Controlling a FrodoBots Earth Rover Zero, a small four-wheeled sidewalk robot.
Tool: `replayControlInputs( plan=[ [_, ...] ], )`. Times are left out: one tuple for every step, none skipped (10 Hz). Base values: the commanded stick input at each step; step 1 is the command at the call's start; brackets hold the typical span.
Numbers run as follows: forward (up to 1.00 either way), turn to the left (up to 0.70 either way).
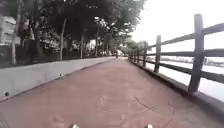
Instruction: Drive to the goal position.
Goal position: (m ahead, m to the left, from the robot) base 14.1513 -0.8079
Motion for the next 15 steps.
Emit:
replayControlInputs(
  plan=[
    [0.85,-0.34],
    [0.85,-0.34],
    [0.85,-0.29],
    [0.85,-0.06],
    [0.85,0.00],
    [0.85,0.00],
    [0.85,0.00],
    [0.85,0.00],
    [0.85,0.00],
    [0.85,0.00],
    [0.85,0.00],
    [0.85,0.00],
    [0.85,0.00],
    [0.85,0.00],
    [0.85,0.00]
  ],
)
